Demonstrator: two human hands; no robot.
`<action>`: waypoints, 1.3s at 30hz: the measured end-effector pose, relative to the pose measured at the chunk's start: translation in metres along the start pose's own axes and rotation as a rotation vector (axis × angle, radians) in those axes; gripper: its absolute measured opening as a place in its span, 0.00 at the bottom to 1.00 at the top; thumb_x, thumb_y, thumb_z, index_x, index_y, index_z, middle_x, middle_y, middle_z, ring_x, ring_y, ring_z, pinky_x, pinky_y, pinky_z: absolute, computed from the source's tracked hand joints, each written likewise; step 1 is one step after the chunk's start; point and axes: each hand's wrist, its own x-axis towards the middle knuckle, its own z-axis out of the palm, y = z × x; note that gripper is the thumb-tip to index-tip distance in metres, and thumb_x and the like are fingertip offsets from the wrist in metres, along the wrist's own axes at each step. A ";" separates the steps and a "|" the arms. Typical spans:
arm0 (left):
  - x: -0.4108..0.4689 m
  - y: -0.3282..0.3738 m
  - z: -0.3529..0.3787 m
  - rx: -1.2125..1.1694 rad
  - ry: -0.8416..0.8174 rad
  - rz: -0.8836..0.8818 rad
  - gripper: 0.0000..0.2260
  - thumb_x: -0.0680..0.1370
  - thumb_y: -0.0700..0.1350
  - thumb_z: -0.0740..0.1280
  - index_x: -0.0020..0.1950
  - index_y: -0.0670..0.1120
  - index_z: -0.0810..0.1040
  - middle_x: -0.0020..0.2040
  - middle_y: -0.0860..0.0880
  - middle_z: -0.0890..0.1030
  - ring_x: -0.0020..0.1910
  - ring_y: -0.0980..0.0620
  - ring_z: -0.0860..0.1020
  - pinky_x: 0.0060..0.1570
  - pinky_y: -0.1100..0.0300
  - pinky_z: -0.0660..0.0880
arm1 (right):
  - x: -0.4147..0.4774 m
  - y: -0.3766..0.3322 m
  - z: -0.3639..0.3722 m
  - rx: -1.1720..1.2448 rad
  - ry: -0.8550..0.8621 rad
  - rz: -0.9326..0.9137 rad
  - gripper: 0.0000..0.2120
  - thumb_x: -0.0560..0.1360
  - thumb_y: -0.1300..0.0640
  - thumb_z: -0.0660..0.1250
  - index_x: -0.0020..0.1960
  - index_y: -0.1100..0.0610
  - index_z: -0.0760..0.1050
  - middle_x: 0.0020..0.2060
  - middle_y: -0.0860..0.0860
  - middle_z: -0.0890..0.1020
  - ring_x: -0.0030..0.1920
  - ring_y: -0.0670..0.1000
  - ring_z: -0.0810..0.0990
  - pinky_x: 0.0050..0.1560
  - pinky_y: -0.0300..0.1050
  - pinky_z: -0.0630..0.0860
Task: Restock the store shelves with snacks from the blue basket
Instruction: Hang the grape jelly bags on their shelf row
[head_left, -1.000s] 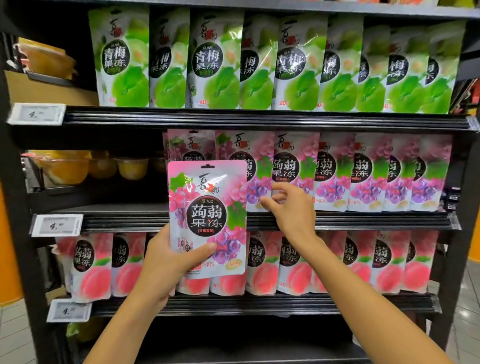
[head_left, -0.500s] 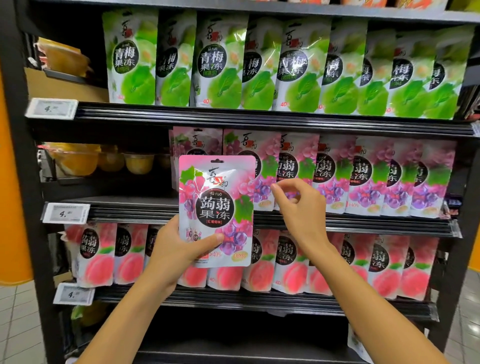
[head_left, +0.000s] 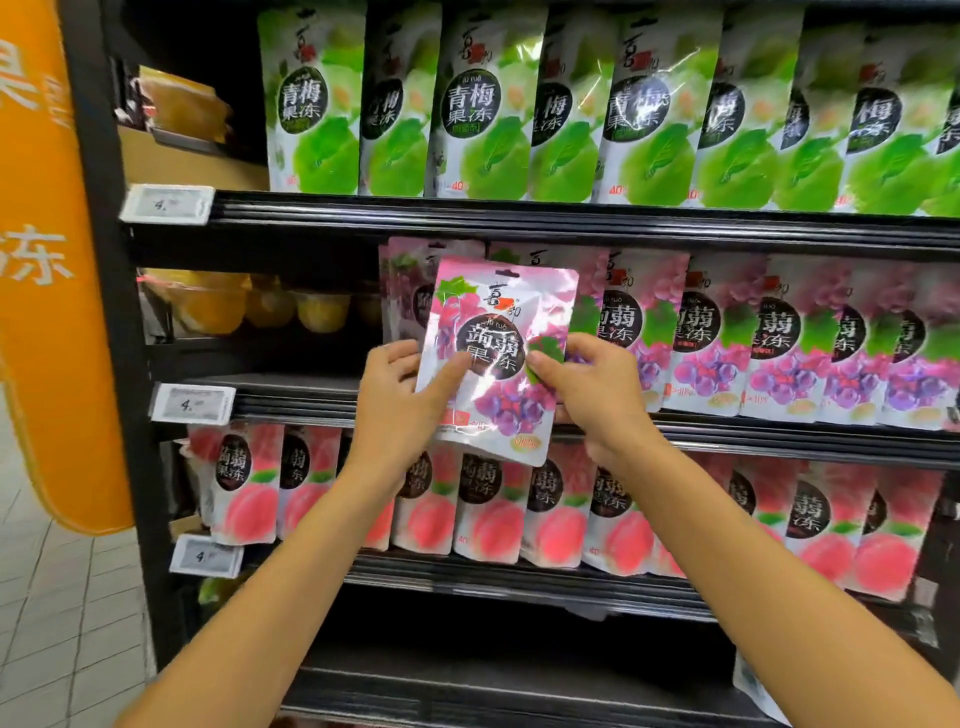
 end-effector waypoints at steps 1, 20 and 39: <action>0.004 0.002 -0.002 0.011 0.008 0.035 0.28 0.70 0.58 0.75 0.62 0.47 0.69 0.59 0.48 0.79 0.56 0.51 0.81 0.50 0.63 0.78 | 0.003 -0.001 0.004 0.021 0.021 0.018 0.08 0.74 0.60 0.74 0.38 0.58 0.78 0.34 0.54 0.80 0.35 0.51 0.77 0.34 0.43 0.74; 0.058 -0.025 -0.005 0.377 -0.220 0.409 0.20 0.74 0.39 0.73 0.65 0.46 0.75 0.70 0.48 0.67 0.70 0.49 0.66 0.67 0.55 0.69 | 0.031 -0.004 0.053 -0.146 0.242 -0.106 0.16 0.74 0.54 0.73 0.61 0.54 0.77 0.41 0.50 0.84 0.38 0.43 0.83 0.38 0.37 0.78; 0.021 -0.046 -0.003 0.791 -0.140 0.477 0.16 0.80 0.46 0.64 0.67 0.46 0.77 0.71 0.48 0.71 0.68 0.51 0.68 0.74 0.49 0.61 | 0.016 0.018 0.044 -0.669 0.258 -0.134 0.11 0.71 0.49 0.75 0.53 0.47 0.81 0.31 0.42 0.82 0.40 0.45 0.84 0.43 0.47 0.79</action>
